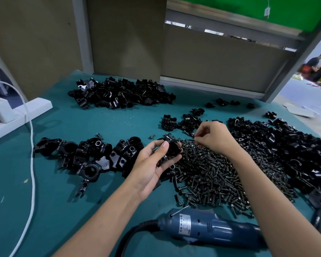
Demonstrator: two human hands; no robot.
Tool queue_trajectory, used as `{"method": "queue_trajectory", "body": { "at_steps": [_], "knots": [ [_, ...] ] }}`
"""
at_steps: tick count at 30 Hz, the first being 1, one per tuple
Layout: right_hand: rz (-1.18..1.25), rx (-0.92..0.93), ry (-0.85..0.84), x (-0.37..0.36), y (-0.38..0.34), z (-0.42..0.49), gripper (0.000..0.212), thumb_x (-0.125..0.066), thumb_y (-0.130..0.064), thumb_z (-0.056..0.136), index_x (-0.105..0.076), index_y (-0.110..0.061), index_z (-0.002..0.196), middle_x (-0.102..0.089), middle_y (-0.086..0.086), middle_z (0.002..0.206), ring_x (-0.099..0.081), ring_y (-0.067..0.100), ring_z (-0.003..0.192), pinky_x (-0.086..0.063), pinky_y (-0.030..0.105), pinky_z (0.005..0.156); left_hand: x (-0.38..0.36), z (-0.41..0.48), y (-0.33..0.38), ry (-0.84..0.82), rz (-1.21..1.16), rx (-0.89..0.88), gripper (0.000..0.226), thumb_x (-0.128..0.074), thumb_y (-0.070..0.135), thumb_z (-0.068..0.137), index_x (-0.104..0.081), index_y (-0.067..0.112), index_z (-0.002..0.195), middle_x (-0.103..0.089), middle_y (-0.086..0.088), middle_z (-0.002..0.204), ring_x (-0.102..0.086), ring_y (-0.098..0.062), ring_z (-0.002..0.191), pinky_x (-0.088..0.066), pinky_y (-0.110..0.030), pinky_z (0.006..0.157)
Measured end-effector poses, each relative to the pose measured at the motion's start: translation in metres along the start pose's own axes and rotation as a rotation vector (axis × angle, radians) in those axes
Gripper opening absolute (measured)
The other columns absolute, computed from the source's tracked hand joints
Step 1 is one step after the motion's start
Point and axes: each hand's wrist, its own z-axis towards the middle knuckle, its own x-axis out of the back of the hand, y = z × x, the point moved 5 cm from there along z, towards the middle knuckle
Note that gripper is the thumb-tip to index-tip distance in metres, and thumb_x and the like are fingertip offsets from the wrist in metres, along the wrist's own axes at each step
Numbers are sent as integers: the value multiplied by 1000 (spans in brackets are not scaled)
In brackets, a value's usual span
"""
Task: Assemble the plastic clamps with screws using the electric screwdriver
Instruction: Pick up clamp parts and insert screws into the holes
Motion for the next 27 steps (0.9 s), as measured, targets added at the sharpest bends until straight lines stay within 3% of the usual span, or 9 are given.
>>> {"method": "queue_trajectory", "body": {
  "at_steps": [2,6,9,11,16,21,24,27],
  "knots": [
    [-183,40,-25,-1,0,-2,13,-70,-9,87,-68,-21,83,-67,-7,84,-60,9,79,-46,19,73,0,0,0,-1,5,-3,39,-64,22,83,-56,-3,112,-69,-18,119,-70,-30,105,-54,-41,97],
    [-257,24,-85,-2,7,-3,29,-56,0,94,-72,-19,108,-70,1,108,-56,10,90,-42,22,82,-1,-1,0,-1,16,-3,39,-64,22,83,-56,-3,112,-69,-18,120,-69,-32,107,-53,-41,98],
    [-329,19,-245,-14,6,-4,32,-63,-15,94,-65,-23,124,-65,1,125,-60,16,104,-45,26,88,-1,-1,0,-6,19,-10,35,-63,22,83,-58,-2,109,-69,-19,120,-69,-32,107,-54,-40,97],
    [-338,24,-249,-18,6,-4,30,-70,-22,89,-68,-21,119,-66,1,124,-61,18,110,-46,28,94,-1,0,0,-9,19,-12,34,-63,21,84,-58,-2,108,-69,-19,119,-69,-32,107,-55,-40,96],
    [-269,22,-106,-12,3,-6,9,-81,-17,78,-73,-17,79,-70,-4,84,-64,10,81,-55,33,82,-1,0,0,-8,15,-14,35,-63,21,83,-56,-2,109,-69,-19,119,-69,-32,106,-54,-41,96],
    [-418,5,-133,-14,-3,-7,12,-81,-25,79,-73,-21,87,-71,-4,94,-66,16,90,-55,37,82,0,0,0,9,15,-3,44,-63,21,84,-55,-5,118,-66,-20,124,-69,-33,107,-52,-43,101],
    [-552,15,-105,-15,-9,-6,8,-75,-17,81,-74,-25,81,-70,-4,94,-66,19,89,-51,33,71,-1,-1,0,6,5,-7,44,-62,20,84,-54,-6,118,-67,-21,122,-69,-32,108,-54,-41,97],
    [-607,33,-125,-16,-11,-5,10,-66,-13,87,-72,-22,87,-70,-1,99,-65,21,90,-54,36,75,-2,-2,2,-3,-3,-12,43,-61,19,85,-54,-7,118,-68,-20,119,-68,-32,108,-55,-40,95]
  ]
}}
